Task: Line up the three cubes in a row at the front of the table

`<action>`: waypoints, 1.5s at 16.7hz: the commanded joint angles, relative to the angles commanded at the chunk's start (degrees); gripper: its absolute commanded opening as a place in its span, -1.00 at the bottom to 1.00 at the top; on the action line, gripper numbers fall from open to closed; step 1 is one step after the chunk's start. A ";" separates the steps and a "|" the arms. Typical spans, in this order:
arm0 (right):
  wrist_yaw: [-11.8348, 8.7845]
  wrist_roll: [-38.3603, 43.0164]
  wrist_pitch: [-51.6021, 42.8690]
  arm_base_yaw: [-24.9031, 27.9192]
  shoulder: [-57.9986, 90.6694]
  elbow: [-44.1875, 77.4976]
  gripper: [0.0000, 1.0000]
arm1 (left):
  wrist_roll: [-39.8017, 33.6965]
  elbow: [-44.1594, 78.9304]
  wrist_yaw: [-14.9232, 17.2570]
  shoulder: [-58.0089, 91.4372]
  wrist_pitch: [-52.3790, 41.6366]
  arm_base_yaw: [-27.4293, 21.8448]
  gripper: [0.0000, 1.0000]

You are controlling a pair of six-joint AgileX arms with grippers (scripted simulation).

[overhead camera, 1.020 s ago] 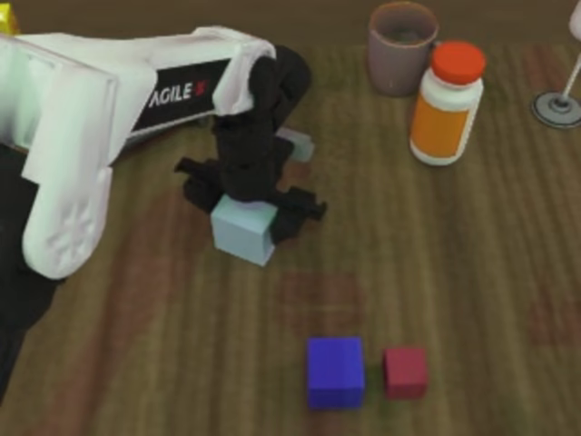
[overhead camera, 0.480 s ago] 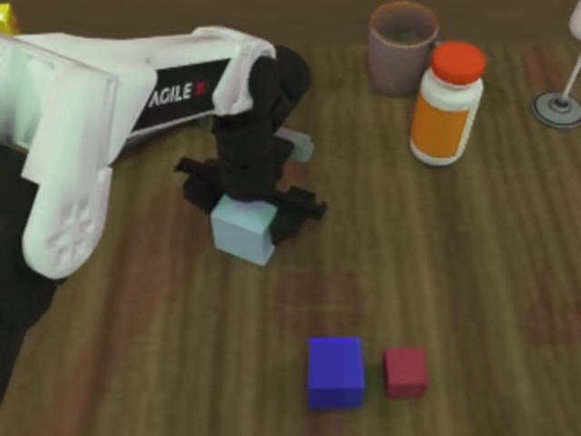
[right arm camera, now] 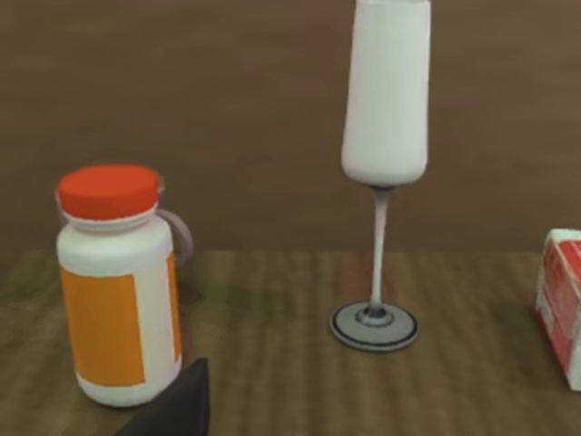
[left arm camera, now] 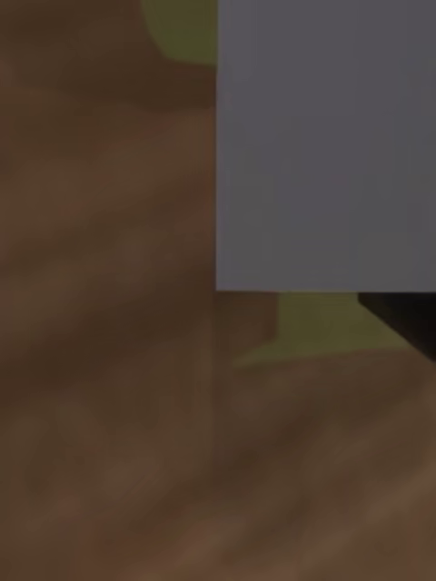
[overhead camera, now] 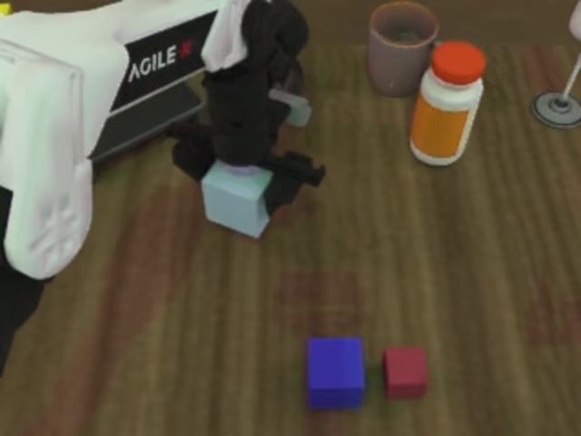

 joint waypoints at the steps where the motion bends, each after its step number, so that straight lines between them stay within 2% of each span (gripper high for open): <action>1: 0.00 0.00 0.00 0.00 0.00 0.00 1.00 | -0.01 0.94 -0.01 -0.43 -1.30 0.12 -1.00; 7: 0.00 0.00 0.00 0.00 0.00 0.00 1.00 | -0.05 1.44 -0.04 -0.71 -2.06 -0.13 -1.00; 10: 0.00 0.00 0.00 0.00 0.00 0.00 1.00 | -3.30 -2.41 -0.08 -3.92 -0.89 -1.03 -1.00; 14: 0.00 0.00 0.00 0.00 0.00 0.00 1.00 | -12.47 -14.79 -0.20 -13.10 2.39 -4.11 -1.00; 21: 0.00 0.00 0.00 0.00 0.00 0.00 1.00 | -32.19 -43.95 -0.45 -32.80 9.21 -10.74 -1.00; 25: 0.00 0.00 0.00 0.00 0.00 0.00 1.00 | -38.43 -50.82 -0.58 -39.17 11.64 -12.78 -1.00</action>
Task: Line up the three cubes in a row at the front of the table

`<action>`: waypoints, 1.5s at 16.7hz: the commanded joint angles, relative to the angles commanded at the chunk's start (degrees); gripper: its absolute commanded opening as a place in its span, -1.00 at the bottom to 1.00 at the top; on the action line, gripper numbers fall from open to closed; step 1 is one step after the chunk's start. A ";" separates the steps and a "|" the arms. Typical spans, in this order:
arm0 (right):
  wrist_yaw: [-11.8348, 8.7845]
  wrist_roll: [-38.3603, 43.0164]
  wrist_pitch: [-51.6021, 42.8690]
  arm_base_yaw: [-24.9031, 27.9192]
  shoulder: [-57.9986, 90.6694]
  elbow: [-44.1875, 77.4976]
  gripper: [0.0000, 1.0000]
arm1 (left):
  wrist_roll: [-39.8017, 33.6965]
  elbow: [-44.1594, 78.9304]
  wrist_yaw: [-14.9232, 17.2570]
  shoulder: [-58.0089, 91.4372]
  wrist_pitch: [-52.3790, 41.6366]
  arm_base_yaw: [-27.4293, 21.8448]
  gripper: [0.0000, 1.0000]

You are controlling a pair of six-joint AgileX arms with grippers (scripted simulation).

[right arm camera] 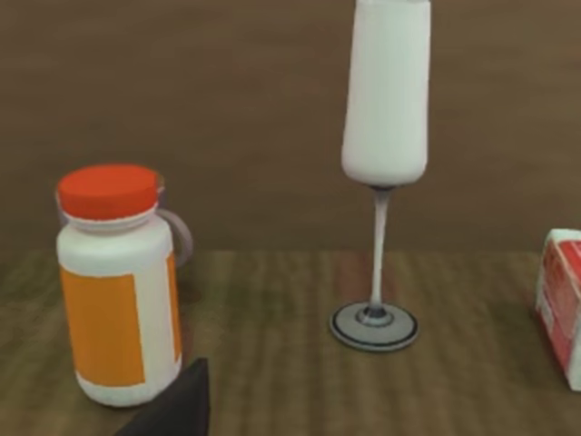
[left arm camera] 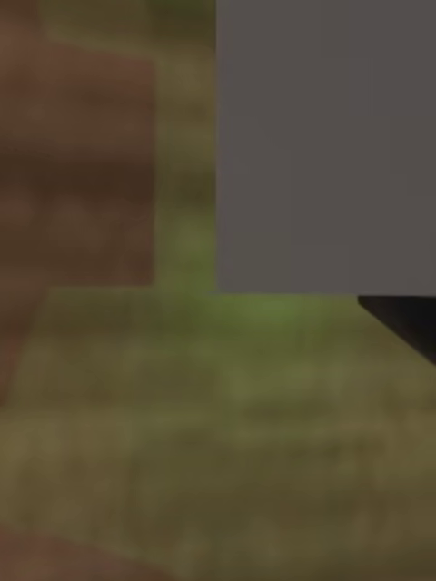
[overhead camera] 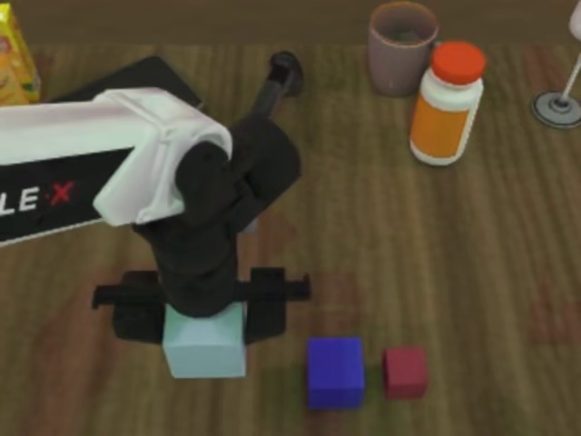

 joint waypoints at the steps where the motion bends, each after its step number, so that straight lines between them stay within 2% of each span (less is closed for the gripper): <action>1: 0.00 0.00 0.00 0.00 0.00 0.00 1.00 | -0.22 -0.22 -0.01 -0.22 0.09 -0.07 -1.00; 6: 0.00 0.00 0.00 0.00 0.00 0.00 1.00 | -0.11 -0.76 0.00 0.40 0.90 0.31 -1.00; 13: 0.00 0.00 0.00 0.00 0.00 0.00 1.00 | 0.01 -8.63 0.03 5.88 14.82 0.04 -1.00; 18: 0.00 0.00 0.00 0.00 0.00 0.00 1.00 | -0.03 -9.55 0.02 6.59 16.23 0.01 -1.00; 25: 0.00 0.00 0.00 0.00 0.00 0.00 1.00 | -0.03 -9.55 0.02 6.59 16.23 0.01 0.06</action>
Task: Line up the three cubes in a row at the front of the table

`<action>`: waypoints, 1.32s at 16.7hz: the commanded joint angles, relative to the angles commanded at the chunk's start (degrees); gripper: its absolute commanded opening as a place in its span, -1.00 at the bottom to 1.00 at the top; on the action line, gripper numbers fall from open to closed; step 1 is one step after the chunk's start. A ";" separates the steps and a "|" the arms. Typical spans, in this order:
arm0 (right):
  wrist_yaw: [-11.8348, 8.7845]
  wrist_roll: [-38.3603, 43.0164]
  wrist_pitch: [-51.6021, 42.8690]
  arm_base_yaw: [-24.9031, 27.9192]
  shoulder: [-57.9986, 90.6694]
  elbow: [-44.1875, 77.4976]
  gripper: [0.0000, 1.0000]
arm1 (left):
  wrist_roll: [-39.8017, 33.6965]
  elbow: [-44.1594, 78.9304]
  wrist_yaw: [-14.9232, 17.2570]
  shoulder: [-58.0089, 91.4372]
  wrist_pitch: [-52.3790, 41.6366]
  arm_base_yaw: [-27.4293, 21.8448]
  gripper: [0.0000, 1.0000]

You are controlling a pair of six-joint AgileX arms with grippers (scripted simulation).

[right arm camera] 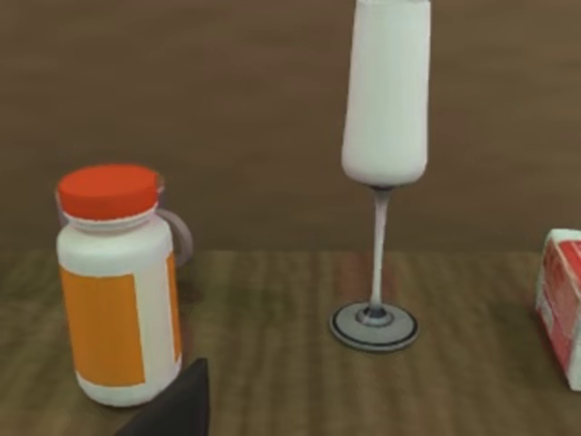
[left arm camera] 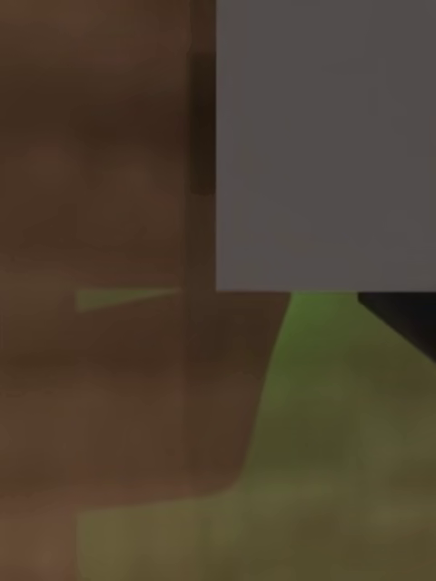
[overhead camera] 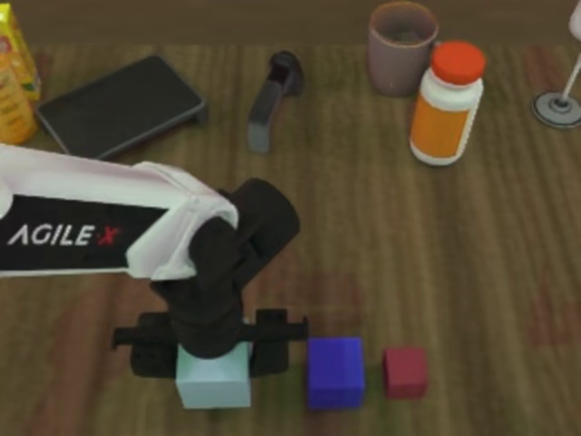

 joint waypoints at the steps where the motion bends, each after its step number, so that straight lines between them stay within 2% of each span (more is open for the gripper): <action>1: 0.00 0.00 0.00 0.00 0.00 0.00 1.00 | 0.00 0.00 0.00 0.00 0.00 0.00 0.21; 6: 0.00 0.00 0.00 0.00 0.00 0.00 1.00 | 0.00 0.00 0.00 0.00 0.00 0.00 0.96; 7: 0.00 0.00 0.00 0.00 0.00 0.00 1.00 | 0.00 0.00 0.00 0.00 0.00 0.00 1.00; 16: 0.00 0.00 0.00 0.00 0.00 0.00 1.00 | -0.04 0.13 0.00 -0.10 -0.20 0.08 1.00; 22: 0.00 0.00 0.00 0.00 0.00 0.00 1.00 | -0.28 5.81 0.00 -4.28 -10.33 0.57 1.00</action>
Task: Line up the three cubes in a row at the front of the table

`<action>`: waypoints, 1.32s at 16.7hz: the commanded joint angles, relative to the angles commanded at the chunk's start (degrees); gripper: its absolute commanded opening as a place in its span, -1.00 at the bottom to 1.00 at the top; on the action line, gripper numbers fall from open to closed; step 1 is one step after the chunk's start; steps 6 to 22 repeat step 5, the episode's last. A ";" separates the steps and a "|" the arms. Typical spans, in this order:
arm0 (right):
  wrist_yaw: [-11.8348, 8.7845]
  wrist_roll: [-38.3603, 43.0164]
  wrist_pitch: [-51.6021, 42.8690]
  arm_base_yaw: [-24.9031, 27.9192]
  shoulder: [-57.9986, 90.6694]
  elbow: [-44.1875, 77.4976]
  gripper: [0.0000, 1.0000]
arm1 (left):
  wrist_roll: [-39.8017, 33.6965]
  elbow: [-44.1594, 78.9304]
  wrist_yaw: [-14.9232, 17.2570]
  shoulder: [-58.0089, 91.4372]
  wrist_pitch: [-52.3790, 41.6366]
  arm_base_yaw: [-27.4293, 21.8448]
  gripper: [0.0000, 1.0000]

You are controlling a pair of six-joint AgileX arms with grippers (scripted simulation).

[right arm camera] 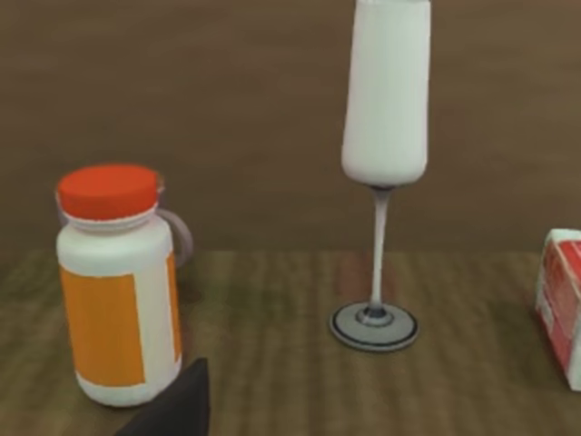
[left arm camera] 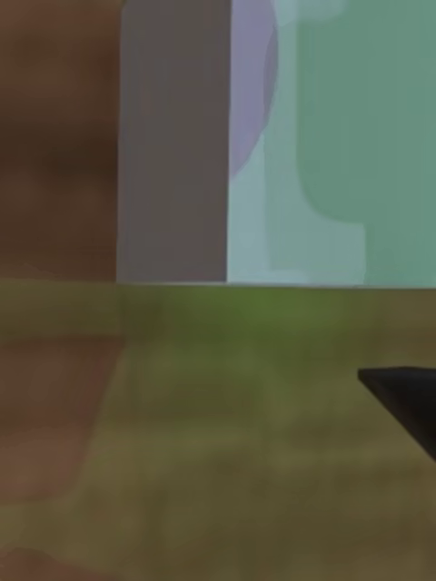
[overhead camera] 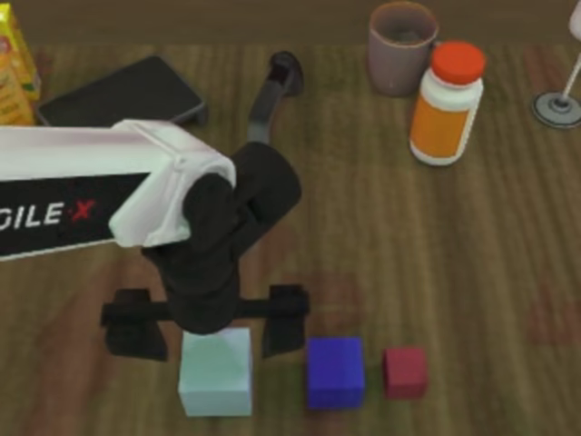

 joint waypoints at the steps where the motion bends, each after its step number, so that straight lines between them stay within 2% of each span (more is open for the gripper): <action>1: 0.00 0.00 0.00 0.00 0.00 0.00 1.00 | 0.00 1.11 -0.01 -0.92 -2.11 0.11 1.00; 4: 0.00 0.00 0.00 0.00 0.00 0.00 1.00 | -0.01 3.16 -0.03 -2.80 -5.70 0.42 1.00; 22: 0.00 0.00 0.00 0.00 0.00 0.00 1.00 | -0.01 3.21 -0.03 -2.85 -5.78 0.43 1.00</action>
